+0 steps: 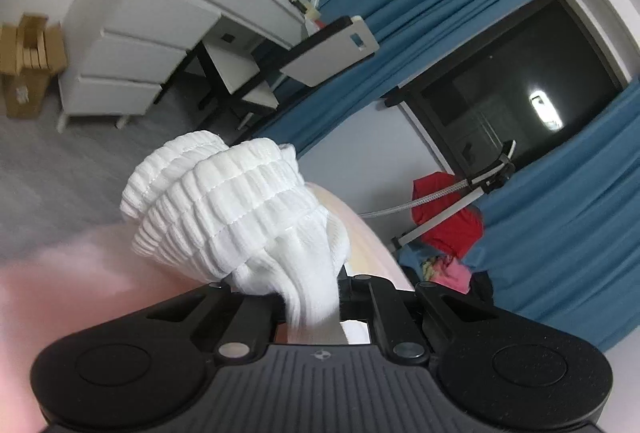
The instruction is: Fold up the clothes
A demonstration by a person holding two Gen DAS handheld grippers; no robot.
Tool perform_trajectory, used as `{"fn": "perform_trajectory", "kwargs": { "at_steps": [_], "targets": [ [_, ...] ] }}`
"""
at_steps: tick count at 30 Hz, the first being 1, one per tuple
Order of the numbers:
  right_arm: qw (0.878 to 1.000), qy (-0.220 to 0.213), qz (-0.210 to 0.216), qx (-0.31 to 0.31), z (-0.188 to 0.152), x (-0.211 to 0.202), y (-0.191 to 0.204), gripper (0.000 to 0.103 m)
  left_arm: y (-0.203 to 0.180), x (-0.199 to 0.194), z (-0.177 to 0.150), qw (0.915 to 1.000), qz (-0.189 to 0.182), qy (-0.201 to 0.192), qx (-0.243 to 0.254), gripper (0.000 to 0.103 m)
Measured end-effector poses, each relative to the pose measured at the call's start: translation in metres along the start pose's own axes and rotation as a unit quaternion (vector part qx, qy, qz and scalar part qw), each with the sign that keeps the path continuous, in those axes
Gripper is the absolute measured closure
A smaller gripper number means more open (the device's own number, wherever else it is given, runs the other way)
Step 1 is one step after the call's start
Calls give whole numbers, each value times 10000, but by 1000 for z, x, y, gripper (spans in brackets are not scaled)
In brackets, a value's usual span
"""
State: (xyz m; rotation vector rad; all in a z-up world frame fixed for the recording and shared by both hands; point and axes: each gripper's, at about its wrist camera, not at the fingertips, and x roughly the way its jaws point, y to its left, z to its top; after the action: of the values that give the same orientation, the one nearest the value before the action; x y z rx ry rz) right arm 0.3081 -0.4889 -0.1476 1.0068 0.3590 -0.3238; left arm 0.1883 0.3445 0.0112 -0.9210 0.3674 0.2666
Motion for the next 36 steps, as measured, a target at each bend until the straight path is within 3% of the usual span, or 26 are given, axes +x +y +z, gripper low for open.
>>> {"fn": "perform_trajectory", "kwargs": {
  "at_steps": [2,8,12,15,18,19,20,22,23,26,28,32,36],
  "targets": [
    [10000,49,-14,2,-7,-25,-14,89,19,-32,7,9997,106,178,-131,95],
    [9990,405,-66,156,-17,-69,-47,89,70,-95,3,9954,483,793,236,94],
    [9977,538,-49,398,-23,-72,-64,89,93,-98,-19,9885,944,1116,397,93],
    [9961,664,-139,566,-25,-67,-73,89,96,-100,-31,9843,1161,1135,686,85],
    [9961,712,-132,507,-26,-65,-76,89,90,-102,-38,9783,1293,1381,843,56],
    [9962,720,-120,482,-26,-66,-76,89,87,-103,-42,9743,1262,1590,973,41],
    [9963,727,-116,441,-26,-66,-76,89,82,-104,-46,9673,1313,1824,1171,37],
    [9966,723,-109,374,-25,-65,-75,89,66,-113,-55,9545,1482,1924,1733,34],
    [9968,718,-102,347,-25,-64,-74,89,57,-117,-59,9468,1565,1961,2016,26],
    [9969,704,-97,325,-25,-62,-73,89,36,-143,-62,9371,1695,1686,2543,21],
    [9971,693,-91,315,-25,-60,-72,89,19,-160,-64,9357,1676,1413,2763,21],
    [9974,662,-69,268,-25,-57,-67,89,-26,-178,-80,9291,1440,931,3276,17],
    [9975,646,-35,299,-25,-58,-67,89,-73,-170,-118,9255,1001,576,3607,16]
  ]
}}
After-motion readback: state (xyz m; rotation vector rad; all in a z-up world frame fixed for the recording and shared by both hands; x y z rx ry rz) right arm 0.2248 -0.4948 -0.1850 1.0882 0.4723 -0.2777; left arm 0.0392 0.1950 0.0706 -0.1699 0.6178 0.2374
